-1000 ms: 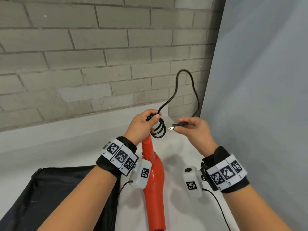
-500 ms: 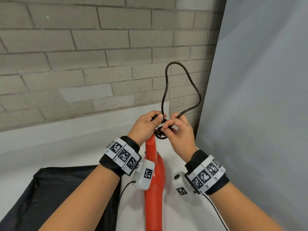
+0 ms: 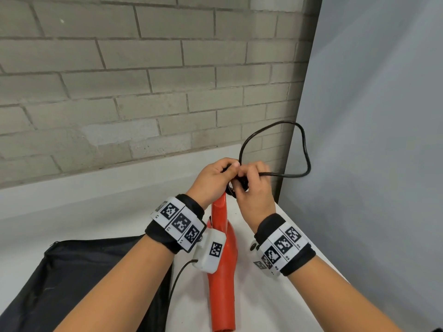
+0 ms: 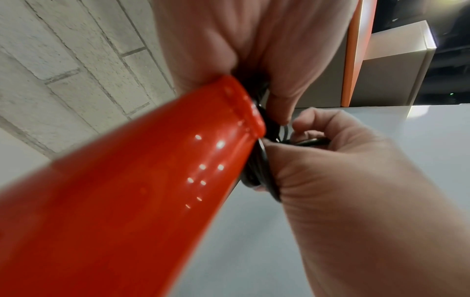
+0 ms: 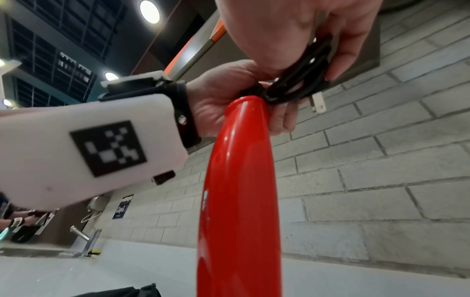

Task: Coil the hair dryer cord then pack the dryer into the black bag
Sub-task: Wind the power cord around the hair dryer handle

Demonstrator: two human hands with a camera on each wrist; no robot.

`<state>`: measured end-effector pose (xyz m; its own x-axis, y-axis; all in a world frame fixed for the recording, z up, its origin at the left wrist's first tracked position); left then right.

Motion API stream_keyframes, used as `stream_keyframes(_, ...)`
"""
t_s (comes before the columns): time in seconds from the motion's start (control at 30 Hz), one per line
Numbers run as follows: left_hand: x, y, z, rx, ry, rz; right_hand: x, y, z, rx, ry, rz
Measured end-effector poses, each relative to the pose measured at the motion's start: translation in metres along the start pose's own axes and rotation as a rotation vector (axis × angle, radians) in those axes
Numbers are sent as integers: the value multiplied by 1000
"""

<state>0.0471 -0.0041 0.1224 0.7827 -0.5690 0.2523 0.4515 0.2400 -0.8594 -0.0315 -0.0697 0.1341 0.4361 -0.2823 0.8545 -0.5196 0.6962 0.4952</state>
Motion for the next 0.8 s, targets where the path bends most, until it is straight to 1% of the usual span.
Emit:
stream_keyframes(0.07, -1, -3, -4, -14, 22, 1, 4, -4, -1, 49, 22, -38)
stream_keyframes(0.1, -1, -4, -5, -17, 26, 5, 6, -6, -4, 101, 62, -61)
stream_keyframes(0.17, -1, 0, -5, -47, 0, 34, 9, -10, -14, 183, 190, -104)
stream_keyframes(0.23, 0, 5, -1, -71, -42, 67, 10, -14, -23, 200, 307, -135)
stream_keyframes(0.3, 2, 8, 1, -54, -64, 74, 8, -15, -26, 212, 371, -132)
stream_keyframes(0.4, 4, 12, 6, -53, -99, 79, 0, -13, -25, 235, 436, -118)
stream_keyframes(0.47, 5, 15, 8, -59, -102, 83, -6, -13, -22, 245, 434, -104)
stream_keyframes(0.53, 5, 16, 9, -60, -99, 79, -11, -17, -17, 246, 410, -121)
stream_keyframes(0.6, 6, 22, 16, -68, -136, 100, -17, -28, -14, 199, 410, -177)
stream_keyframes(0.63, 7, 26, 22, -76, -163, 123, -23, -40, -13, 148, 441, -232)
stream_keyframes(0.73, 8, 40, 39, -145, -214, 176, -48, -86, -17, -59, 639, -387)
stream_keyframes(0.8, 6, 41, 44, -209, -202, 162, -65, -119, -16, -169, 750, -496)
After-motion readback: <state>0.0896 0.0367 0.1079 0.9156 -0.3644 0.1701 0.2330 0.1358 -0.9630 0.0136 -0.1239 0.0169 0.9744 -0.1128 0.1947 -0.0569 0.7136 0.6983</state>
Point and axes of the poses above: each hand's wrist, its own x-axis towards the middle knuckle, its own z-axis out of the back of the hand, y = z × x, the point moved 10 cm from there along x, towards the middle knuckle, and after that the axes turned 12 degrees about x, right-handed, at the moved point
